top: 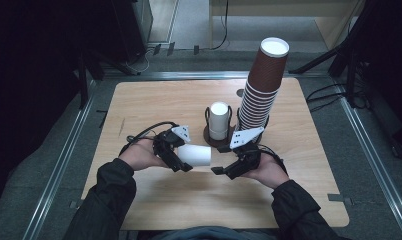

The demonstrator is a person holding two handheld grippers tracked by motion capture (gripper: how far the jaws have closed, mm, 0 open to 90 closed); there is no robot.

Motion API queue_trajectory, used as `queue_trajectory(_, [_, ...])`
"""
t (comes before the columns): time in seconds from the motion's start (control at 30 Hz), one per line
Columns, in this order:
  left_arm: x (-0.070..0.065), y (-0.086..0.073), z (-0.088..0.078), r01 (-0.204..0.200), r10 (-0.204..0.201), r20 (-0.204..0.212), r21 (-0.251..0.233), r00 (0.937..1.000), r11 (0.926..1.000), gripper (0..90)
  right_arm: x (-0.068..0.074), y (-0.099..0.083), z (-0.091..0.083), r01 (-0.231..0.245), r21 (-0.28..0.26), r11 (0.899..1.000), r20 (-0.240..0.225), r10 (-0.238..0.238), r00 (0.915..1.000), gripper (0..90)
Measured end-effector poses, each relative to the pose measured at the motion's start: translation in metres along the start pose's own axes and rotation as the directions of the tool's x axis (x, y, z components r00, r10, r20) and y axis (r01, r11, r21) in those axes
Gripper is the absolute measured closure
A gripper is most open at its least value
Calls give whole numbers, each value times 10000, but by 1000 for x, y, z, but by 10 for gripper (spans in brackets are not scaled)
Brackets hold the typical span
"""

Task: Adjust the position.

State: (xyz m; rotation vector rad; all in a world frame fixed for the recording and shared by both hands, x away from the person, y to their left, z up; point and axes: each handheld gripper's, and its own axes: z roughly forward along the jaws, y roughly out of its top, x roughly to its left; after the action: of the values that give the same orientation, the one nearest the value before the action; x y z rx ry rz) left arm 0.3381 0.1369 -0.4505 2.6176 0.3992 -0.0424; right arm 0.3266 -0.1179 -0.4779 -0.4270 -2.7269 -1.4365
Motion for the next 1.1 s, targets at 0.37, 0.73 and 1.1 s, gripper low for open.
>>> queue_trajectory(0.37, [-3,6,17,41,-51,105,949,9999,9955,211,2,-1,6,143,287,9995,-20,-143,9999,216])
queue_trajectory(0.73, [-10,12,21,-334,311,230,1086,9993,9935,211,6,1,20,441,622,9971,-365,-419,9985,217])
queue_trajectory(1.1, [-17,18,22,-555,529,276,1041,9982,9930,211,10,3,31,584,880,9944,-473,-543,9974,238])
